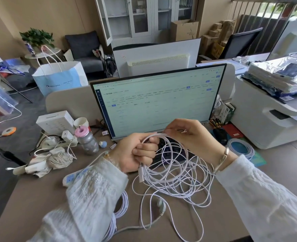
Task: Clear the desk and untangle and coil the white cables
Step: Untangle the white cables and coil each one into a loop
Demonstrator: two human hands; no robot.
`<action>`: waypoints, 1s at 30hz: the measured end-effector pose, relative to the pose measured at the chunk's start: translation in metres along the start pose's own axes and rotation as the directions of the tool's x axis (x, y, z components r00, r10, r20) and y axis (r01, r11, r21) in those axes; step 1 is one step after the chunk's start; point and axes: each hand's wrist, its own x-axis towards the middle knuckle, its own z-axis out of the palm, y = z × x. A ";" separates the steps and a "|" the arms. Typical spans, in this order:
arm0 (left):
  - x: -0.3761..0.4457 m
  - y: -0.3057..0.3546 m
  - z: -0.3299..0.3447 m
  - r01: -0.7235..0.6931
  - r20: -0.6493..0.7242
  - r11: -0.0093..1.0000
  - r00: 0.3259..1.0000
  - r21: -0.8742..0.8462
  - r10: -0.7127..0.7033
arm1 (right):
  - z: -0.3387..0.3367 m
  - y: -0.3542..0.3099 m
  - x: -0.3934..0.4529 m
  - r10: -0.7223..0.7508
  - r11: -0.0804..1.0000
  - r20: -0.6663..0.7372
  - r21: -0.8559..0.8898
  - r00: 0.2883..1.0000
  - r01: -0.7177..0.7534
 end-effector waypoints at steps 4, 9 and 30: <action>0.003 -0.005 0.005 -0.011 -0.233 0.986 0.971 0.165 0.050 | -0.008 -0.005 -0.004 -0.035 0.991 0.077 -0.127 0.996 0.045; 0.012 -0.013 0.012 0.088 -0.258 0.940 0.966 0.329 0.000 | -0.001 -0.018 0.000 -0.163 0.893 0.189 -0.389 0.968 0.226; 0.010 -0.010 -0.007 -0.111 -0.168 0.966 0.974 0.234 0.153 | -0.003 0.027 0.003 0.296 0.448 0.573 0.623 0.764 -0.641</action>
